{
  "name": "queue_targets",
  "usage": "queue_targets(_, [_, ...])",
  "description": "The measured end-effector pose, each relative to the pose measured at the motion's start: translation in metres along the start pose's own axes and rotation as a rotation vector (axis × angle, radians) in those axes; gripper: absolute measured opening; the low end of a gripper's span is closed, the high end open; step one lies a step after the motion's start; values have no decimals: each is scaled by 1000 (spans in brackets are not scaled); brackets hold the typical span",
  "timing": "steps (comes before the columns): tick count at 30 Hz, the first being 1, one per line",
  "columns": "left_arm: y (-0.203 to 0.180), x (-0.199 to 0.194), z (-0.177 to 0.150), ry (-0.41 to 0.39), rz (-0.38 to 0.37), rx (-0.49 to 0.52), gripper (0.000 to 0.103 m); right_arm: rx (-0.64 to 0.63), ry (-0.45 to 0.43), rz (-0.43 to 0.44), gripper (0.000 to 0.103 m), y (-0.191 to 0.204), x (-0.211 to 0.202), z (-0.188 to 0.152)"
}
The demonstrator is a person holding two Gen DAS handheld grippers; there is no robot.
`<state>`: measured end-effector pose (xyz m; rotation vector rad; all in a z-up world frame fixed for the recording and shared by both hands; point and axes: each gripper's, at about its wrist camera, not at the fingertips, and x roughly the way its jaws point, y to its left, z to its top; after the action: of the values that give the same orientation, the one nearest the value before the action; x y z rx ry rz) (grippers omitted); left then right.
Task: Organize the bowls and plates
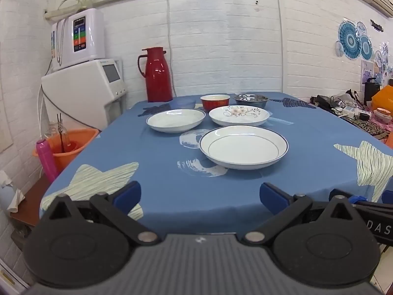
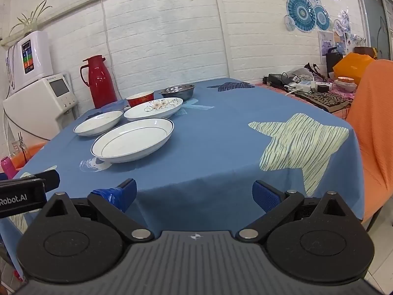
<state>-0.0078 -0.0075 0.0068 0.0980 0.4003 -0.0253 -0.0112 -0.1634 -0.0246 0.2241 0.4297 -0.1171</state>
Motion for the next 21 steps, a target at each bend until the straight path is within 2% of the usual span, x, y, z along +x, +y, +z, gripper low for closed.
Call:
queue_targets(2, [7,10,-4,9,4,-5,103,-6,10,4,89,1,5,3])
queue_targets(21, [9,11,-6,15,9,-11,103,-6,23,34,89,2,6,-4])
